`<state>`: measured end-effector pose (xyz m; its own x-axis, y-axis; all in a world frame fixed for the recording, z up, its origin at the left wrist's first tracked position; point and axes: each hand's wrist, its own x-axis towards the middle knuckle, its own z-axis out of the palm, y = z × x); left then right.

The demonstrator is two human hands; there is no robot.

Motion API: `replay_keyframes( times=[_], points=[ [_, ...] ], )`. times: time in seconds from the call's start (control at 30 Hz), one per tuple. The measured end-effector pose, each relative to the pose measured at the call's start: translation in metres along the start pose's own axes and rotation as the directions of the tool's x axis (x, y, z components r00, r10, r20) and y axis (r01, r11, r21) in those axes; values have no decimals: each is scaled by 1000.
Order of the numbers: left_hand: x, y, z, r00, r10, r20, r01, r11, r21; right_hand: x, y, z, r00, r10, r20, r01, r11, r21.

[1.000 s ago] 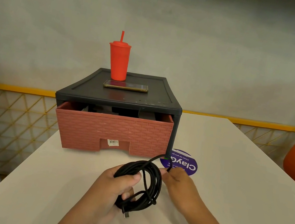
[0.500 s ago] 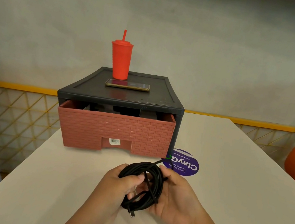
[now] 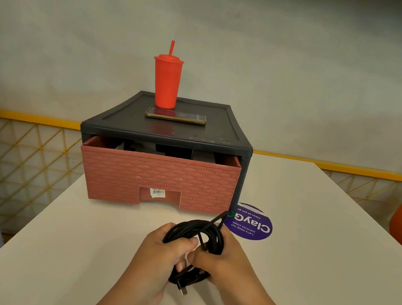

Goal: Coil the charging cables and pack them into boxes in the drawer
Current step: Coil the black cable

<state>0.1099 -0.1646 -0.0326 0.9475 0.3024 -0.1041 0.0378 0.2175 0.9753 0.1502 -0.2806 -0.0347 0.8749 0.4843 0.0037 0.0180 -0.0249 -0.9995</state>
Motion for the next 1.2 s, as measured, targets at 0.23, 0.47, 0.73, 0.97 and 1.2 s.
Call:
replay_keyframes(
  times=[0.23,0.47,0.73,0.97,1.2],
  points=[
    [6,-6,-3,985,129,-118,-103,973,205,-7,-8,-4,989,-16,-146,-62,858,-510],
    [12,-6,-11,966,164,-201,-104,955,278,-10,-10,-1,992,-112,-62,40,732,-680],
    [24,16,-52,926,-193,-325,37,902,-430,-9,-36,-87,914,-14,-404,-51,987,-150],
    [20,2,-23,950,-53,-307,-20,973,-228,6,-15,-53,957,-14,-290,-28,990,-140],
    [10,-4,-5,988,-5,-157,-22,985,-169,-3,8,9,859,-482,174,451,550,-703]
  ],
)
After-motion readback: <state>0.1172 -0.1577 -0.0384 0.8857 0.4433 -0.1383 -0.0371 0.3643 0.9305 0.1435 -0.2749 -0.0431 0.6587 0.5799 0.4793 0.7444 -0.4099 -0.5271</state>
